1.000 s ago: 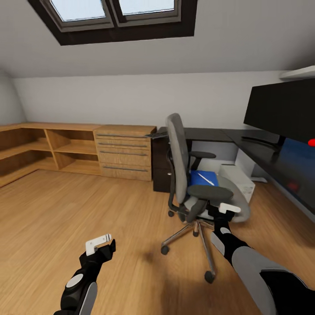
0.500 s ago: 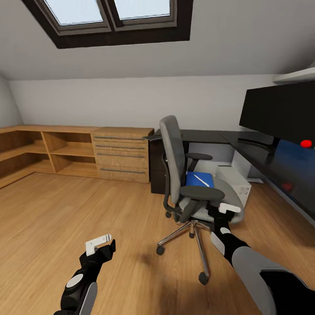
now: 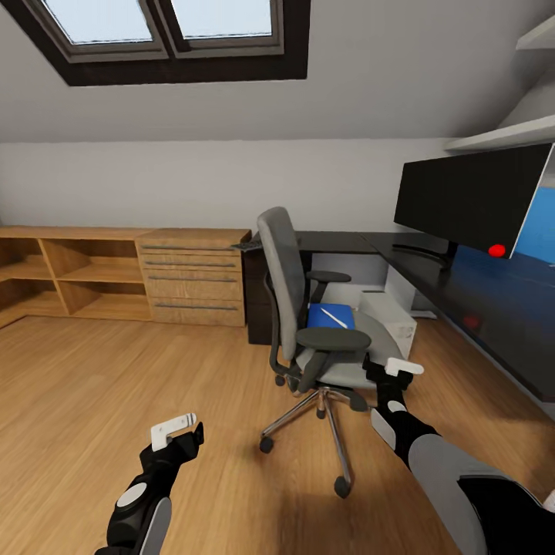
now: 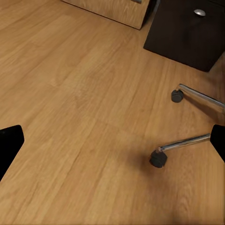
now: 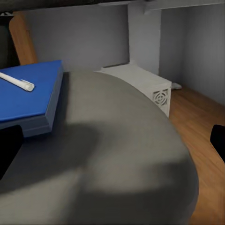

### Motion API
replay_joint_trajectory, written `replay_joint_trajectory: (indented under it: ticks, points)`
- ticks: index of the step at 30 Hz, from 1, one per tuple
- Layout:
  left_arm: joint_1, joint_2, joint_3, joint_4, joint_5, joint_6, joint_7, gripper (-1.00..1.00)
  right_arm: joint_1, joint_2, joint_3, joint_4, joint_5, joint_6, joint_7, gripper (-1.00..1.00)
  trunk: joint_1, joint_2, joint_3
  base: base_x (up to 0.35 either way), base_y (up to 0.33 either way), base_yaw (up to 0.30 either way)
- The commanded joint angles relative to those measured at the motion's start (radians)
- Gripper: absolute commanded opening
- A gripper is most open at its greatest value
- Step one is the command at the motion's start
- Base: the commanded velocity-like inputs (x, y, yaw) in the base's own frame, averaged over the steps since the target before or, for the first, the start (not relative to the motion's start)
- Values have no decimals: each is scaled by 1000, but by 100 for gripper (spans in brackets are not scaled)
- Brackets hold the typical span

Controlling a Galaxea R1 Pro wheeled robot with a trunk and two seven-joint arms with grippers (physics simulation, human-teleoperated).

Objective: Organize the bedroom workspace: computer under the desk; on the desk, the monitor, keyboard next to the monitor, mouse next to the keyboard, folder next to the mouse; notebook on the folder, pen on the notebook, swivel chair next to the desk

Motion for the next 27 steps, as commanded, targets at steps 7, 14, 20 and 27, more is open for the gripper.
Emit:
replay_joint_trajectory:
  ticks: [7, 14, 20, 27]
  points:
    - [-1, 0, 2, -2, 11, 3, 8, 100, -1, -34, -18, 22, -41, 48, 5, 100, 0, 0, -1, 0, 0, -8]
    - [-1, 0, 2, -3, 11, 3, 8, 100, -1, -60, -63, 25, -186, 158, 101, 100, 0, 0, -1, 0, 0, 0]
    - [-1, 0, 2, -3, 11, 3, 8, 100, -1, -107, -82, 23, -413, 276, 194, 100, 0, 0, -1, 0, 0, 0]
    - [-1, 0, 1, -3, 11, 2, 8, 100, -1, -124, -84, 23, -510, 288, 200, 100, 0, 0, -1, 11, 0, 0]
